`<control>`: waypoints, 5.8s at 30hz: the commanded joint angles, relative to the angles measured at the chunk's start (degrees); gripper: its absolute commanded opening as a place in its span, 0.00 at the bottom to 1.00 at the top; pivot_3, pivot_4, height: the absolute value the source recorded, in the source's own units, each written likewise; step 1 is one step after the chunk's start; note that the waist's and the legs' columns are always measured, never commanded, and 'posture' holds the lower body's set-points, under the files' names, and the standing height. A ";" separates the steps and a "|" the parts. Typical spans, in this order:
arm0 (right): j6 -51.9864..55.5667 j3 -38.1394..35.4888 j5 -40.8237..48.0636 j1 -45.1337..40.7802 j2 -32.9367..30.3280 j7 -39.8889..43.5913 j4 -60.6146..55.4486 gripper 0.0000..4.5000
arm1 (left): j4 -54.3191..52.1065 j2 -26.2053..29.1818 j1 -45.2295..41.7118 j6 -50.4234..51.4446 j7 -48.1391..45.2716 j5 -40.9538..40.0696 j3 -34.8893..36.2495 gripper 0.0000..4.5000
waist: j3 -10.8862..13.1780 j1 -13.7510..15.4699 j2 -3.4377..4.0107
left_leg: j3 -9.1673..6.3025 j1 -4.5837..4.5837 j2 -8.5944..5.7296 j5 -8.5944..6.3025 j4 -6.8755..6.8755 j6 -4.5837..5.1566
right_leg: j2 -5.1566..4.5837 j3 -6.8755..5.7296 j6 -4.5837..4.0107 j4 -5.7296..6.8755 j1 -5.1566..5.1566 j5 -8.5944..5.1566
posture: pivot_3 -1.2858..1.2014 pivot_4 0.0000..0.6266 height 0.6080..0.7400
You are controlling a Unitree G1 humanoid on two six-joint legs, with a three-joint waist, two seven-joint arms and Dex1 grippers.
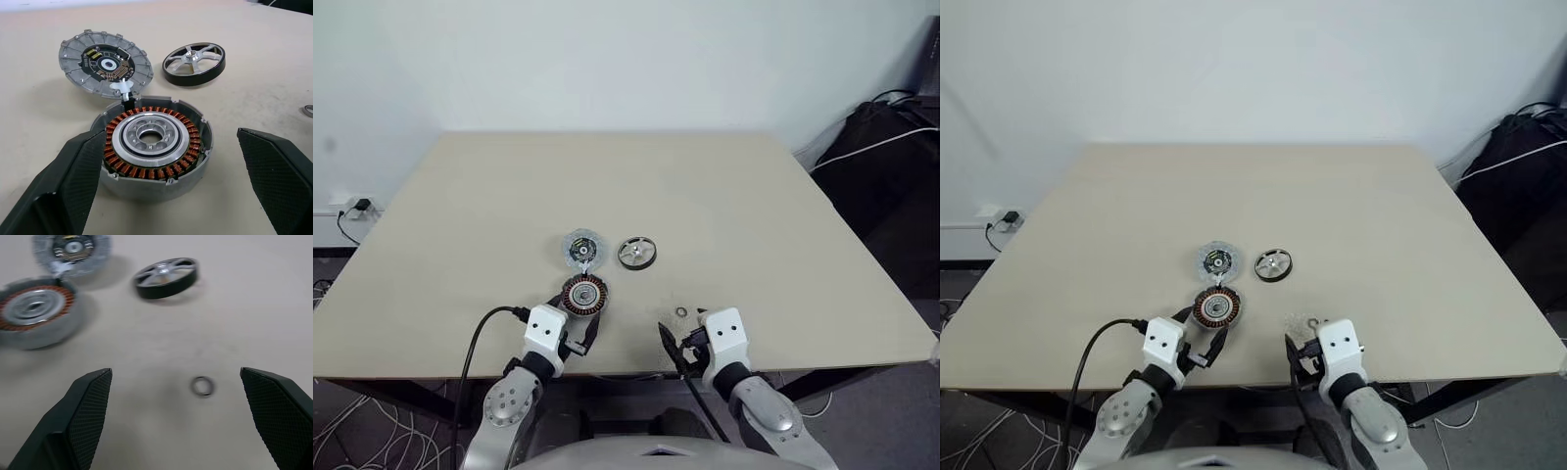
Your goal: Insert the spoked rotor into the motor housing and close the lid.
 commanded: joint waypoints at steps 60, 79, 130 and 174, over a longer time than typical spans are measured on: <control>-13.42 -5.12 -0.90 -17.46 4.94 4.81 34.46 0.35 | 4.73 1.74 -0.81 -9.52 -4.32 -3.28 1.21 1.00 | 0.02 -0.76 0.02 | 0.18 0.60 0.18 0.03 -0.15 -0.18 | -0.12 -0.25 -0.33 -0.06 -0.04 0.63 | 0.52 0.00 1.00; -3.37 2.45 -4.24 -22.21 3.14 8.44 20.12 0.16 | 4.65 2.10 -0.31 -9.81 -3.95 -3.09 1.25 1.00 | 0.49 -0.70 0.18 | 0.15 0.56 0.18 0.02 -0.17 -0.19 | -0.16 -0.29 -0.31 -0.05 -0.15 0.59 | 0.52 0.00 1.00; -10.22 17.97 -11.47 -47.12 15.74 18.63 50.70 0.16 | 12.94 2.02 3.57 -20.29 -2.56 -1.45 4.50 1.00 | 0.64 -1.33 -0.13 | 0.26 0.38 0.17 0.04 -0.15 -0.26 | -0.15 -0.37 -0.61 -0.01 -0.37 0.80 | 0.52 0.00 1.00; 1.05 19.38 -18.78 -46.91 13.04 16.22 40.35 0.00 | 8.12 1.76 3.31 -15.61 -1.96 -1.36 3.19 1.00 | 0.64 -1.35 -0.12 | 0.31 0.34 0.22 0.05 -0.21 -0.33 | -0.13 -0.34 -0.62 -0.01 -0.46 0.80 | 0.52 0.00 1.00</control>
